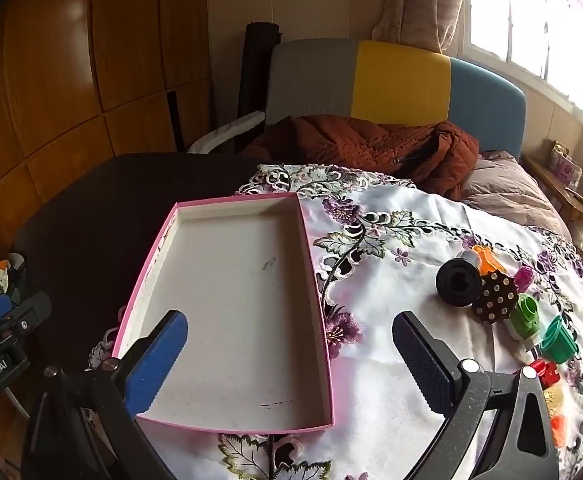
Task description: Organize rigid objects
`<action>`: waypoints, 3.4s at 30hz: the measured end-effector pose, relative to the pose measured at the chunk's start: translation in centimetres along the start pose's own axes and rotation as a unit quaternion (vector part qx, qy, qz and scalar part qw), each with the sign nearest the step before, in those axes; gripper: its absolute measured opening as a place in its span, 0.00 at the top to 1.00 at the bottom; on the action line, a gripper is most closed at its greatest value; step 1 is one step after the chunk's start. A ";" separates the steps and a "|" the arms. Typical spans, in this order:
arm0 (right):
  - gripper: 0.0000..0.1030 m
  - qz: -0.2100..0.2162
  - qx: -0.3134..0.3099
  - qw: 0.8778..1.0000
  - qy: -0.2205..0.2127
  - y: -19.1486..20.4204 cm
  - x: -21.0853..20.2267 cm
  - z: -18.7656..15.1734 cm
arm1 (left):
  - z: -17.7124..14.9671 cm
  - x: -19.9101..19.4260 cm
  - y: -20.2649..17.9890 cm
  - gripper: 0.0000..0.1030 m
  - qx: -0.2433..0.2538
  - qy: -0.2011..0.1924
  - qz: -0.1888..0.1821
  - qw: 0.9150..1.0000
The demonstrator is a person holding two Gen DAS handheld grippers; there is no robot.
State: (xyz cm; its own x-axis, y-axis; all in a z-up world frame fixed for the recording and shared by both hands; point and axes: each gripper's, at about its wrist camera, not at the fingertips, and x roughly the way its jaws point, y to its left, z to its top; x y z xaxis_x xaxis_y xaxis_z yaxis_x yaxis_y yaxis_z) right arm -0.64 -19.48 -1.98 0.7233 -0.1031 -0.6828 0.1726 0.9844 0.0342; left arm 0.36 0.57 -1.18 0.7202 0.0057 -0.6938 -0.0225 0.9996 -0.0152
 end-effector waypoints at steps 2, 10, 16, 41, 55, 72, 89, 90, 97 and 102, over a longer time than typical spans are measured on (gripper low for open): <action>0.00 0.001 -0.001 1.000 -0.003 0.0 -0.1 0.2 | -0.1 0.1 -0.1 0.36 0.002 -0.001 0.000 1.000; 0.00 -0.003 -0.005 1.000 -0.017 0.4 -1.2 0.5 | -0.2 0.0 -0.2 0.36 0.004 0.000 -0.007 1.000; 0.00 -0.005 -0.012 1.000 -0.019 0.5 -1.4 0.5 | -0.3 0.0 0.0 0.36 0.002 0.000 -0.011 1.000; 0.00 -0.039 -0.018 0.999 -0.014 -2.0 -1.0 1.0 | 0.1 1.8 -0.8 0.36 -0.008 0.041 -0.127 0.991; 0.00 -0.057 0.000 0.998 0.000 -5.5 0.0 0.7 | 0.6 1.3 -5.4 0.36 0.065 0.031 -0.155 0.985; 0.00 -0.182 0.130 0.974 0.031 -26.0 0.9 1.3 | 2.1 2.4 -17.1 0.19 0.170 0.056 -0.242 0.954; 0.00 -0.147 0.304 0.941 0.025 -33.9 0.1 -1.1 | 2.4 8.3 -32.0 0.25 0.227 0.147 -0.305 0.913; 0.00 -0.148 0.303 0.941 0.023 -33.9 0.1 -1.0 | 2.6 8.7 -32.8 0.26 0.227 0.153 -0.307 0.912; 0.00 -0.150 0.302 0.941 0.013 -33.9 -0.3 -0.8 | 3.3 12.3 -37.3 0.32 0.228 0.199 -0.312 0.901; 0.00 -0.148 0.306 0.940 0.012 -34.2 -0.3 -0.8 | 2.9 14.5 -40.1 0.39 0.247 0.238 -0.316 0.885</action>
State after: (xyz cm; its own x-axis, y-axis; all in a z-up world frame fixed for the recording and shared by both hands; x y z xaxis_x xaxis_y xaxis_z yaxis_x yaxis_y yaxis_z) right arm -7.32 -52.98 -3.51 0.5691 -0.3483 -0.7449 0.7215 0.6461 0.2490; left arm 13.66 -39.36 -8.55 0.1039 -0.4534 -0.8852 0.6703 0.6895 -0.2745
